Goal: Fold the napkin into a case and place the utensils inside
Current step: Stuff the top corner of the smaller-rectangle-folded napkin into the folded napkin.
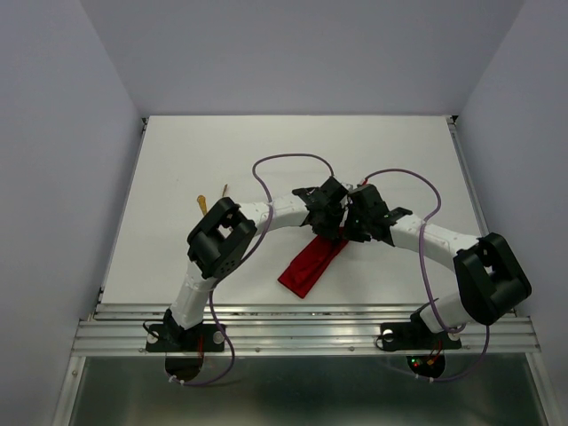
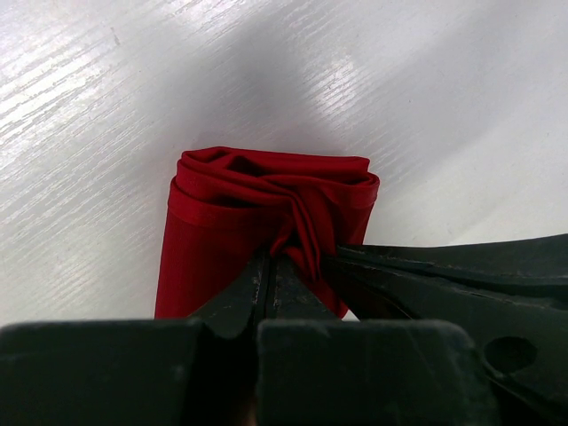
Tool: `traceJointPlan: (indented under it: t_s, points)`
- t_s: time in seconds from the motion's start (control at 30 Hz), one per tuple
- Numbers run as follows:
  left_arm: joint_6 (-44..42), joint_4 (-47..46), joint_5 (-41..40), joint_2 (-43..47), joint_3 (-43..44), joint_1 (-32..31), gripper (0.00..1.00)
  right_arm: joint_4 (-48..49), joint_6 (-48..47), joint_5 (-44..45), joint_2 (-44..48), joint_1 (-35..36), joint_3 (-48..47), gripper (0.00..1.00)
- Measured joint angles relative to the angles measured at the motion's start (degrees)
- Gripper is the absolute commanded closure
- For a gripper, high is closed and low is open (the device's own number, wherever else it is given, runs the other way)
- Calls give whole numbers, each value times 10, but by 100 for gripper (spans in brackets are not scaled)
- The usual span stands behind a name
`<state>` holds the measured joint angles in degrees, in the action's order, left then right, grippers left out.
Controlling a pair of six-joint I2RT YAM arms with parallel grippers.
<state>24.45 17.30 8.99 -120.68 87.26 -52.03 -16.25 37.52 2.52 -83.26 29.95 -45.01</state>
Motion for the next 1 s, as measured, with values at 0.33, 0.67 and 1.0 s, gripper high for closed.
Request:
traceJointPlan:
  t_s: [0.33, 0.67, 1.0]
  points:
    - [-9, 1, -26, 0, 3, -3, 100, 2, 0, 0, 0, 0, 0, 99]
    - [-15, -28, 8, 17, -30, 4, 80, 3, 0, 0, 0, 0, 0, 99]
    - [-19, -14, 28, 43, -44, 11, 63, 3, 0, -2, 1, 0, 0, 99]
